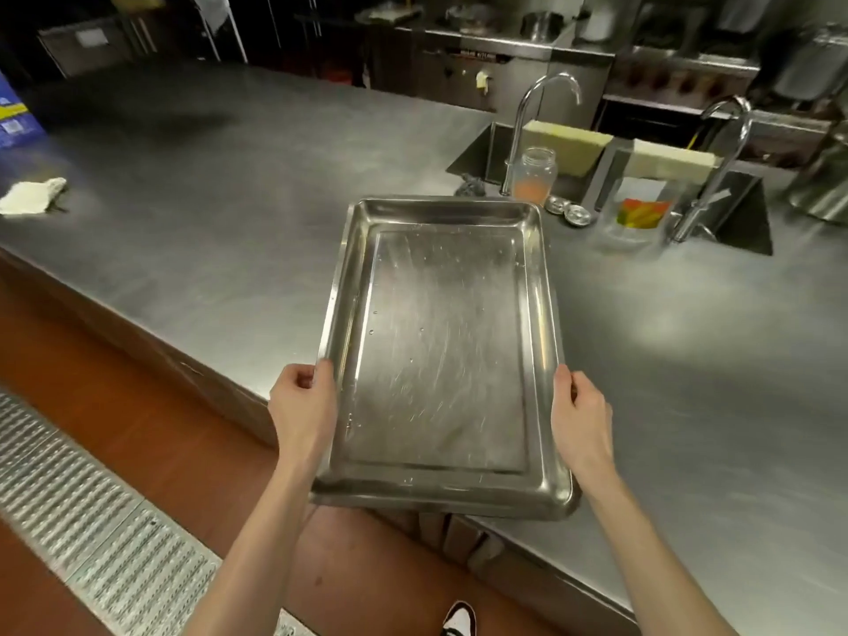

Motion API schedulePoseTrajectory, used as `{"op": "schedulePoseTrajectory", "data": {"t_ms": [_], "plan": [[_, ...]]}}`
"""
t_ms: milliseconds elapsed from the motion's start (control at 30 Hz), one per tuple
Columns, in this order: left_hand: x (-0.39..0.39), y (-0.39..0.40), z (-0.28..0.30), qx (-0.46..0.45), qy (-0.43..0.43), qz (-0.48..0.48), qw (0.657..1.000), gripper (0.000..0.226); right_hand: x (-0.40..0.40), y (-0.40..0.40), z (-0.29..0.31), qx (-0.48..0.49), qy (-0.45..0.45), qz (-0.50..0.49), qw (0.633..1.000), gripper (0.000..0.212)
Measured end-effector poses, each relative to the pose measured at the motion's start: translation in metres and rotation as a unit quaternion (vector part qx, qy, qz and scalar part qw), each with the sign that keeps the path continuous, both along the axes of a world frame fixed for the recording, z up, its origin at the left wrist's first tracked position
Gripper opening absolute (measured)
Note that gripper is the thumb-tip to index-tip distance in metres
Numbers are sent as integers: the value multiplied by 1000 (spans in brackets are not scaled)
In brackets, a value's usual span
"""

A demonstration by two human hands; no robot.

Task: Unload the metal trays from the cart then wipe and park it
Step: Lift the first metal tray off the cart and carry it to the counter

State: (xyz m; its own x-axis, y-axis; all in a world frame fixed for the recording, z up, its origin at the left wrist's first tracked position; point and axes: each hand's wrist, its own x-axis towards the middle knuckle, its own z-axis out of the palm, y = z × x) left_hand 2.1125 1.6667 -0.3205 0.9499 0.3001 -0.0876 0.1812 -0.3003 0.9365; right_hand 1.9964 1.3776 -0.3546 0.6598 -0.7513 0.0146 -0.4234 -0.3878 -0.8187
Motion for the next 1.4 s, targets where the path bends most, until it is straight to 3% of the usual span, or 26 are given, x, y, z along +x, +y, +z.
{"op": "schedulePoseTrajectory", "data": {"t_ms": [300, 667, 1400], "plan": [[38, -70, -19, 5, 23, -98, 995, 27, -14, -52, -13, 20, 23, -84, 996, 52], [86, -120, -66, -8, 53, -192, 980, 24, -17, -62, -62, 39, 72, -201, 976, 62], [78, -130, -184, 30, 81, -240, 967, 11, -39, -56, -162, -31, 165, -225, 960, 47]]}}
